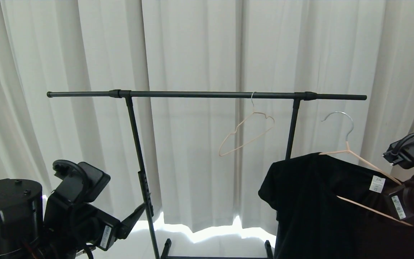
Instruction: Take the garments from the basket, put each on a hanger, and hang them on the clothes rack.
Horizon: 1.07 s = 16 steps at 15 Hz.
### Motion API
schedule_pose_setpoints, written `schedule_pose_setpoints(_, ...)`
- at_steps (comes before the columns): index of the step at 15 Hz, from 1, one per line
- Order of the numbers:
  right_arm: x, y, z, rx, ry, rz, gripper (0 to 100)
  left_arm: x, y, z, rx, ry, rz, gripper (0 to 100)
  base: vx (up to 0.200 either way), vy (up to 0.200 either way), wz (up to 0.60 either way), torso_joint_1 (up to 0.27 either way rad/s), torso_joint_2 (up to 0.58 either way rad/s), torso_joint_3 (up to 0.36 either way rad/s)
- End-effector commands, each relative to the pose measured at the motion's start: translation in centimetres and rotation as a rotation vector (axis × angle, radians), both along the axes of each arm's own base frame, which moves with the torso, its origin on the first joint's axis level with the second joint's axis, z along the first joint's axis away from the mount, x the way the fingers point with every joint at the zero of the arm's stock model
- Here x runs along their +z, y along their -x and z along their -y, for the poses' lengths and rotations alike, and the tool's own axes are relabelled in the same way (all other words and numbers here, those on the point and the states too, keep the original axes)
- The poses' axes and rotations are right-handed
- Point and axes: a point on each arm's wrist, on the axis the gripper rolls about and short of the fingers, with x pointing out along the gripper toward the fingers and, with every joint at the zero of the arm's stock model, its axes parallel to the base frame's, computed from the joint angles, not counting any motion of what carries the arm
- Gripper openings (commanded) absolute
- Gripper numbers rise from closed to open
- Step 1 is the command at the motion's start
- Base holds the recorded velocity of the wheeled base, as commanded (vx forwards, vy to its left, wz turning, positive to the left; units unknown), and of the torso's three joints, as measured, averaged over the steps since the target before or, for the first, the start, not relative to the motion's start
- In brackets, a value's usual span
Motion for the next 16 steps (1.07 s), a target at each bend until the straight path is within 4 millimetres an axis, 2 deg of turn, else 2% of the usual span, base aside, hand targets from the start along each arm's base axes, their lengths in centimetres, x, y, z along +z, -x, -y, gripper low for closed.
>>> schedule_pose_setpoints(1, -0.1, -0.4, -0.5, 0.017, 0.003, -0.008, 0, 0.0, -0.5, 0.4, -0.004, -0.004, -0.005, 100, 0.000, 0.200, 0.00, -0.007, 0.00, 0.002)
schedule_pose_setpoints(5, 0.2, -1.1, -1.7, 0.056, -0.014, -0.006, 0, 0.3, -0.9, 0.9, -0.018, -0.002, -0.001, 100, 0.000, 0.200, 0.00, 0.006, 0.01, -0.002)
schedule_pose_setpoints(7, 0.4, -1.7, -3.3, 0.086, -0.055, -0.008, 0, 0.4, -1.1, 1.1, -0.018, 0.001, 0.002, 100, 0.000, 0.200, 0.00, 0.005, 0.00, -0.002)
schedule_pose_setpoints(9, 0.5, -2.4, -4.8, 0.116, -0.079, -0.016, 0, 0.5, -1.3, 1.2, -0.018, 0.001, 0.003, 100, 0.000, 0.000, 0.00, 0.000, 0.00, 0.000)
schedule_pose_setpoints(11, 0.6, -3.2, -6.7, 0.131, -0.093, -0.014, 0, 0.6, -1.3, 1.2, -0.019, 0.003, 0.005, 100, 0.000, 0.000, 0.00, 0.000, 0.00, 0.000)
schedule_pose_setpoints(14, 1.5, -5.4, -11.7, 0.124, -0.169, 0.008, 0, 0.7, -1.3, 1.2, -0.018, 0.004, 0.011, 100, 0.000, 0.000, 0.00, 0.000, 0.00, 0.000)
schedule_pose_setpoints(16, 2.1, -6.2, -13.6, 0.143, -0.183, -0.007, 0, 0.7, -1.3, 1.1, -0.017, 0.005, 0.014, 100, 0.000, 0.000, 0.00, 0.000, 0.00, 0.000)
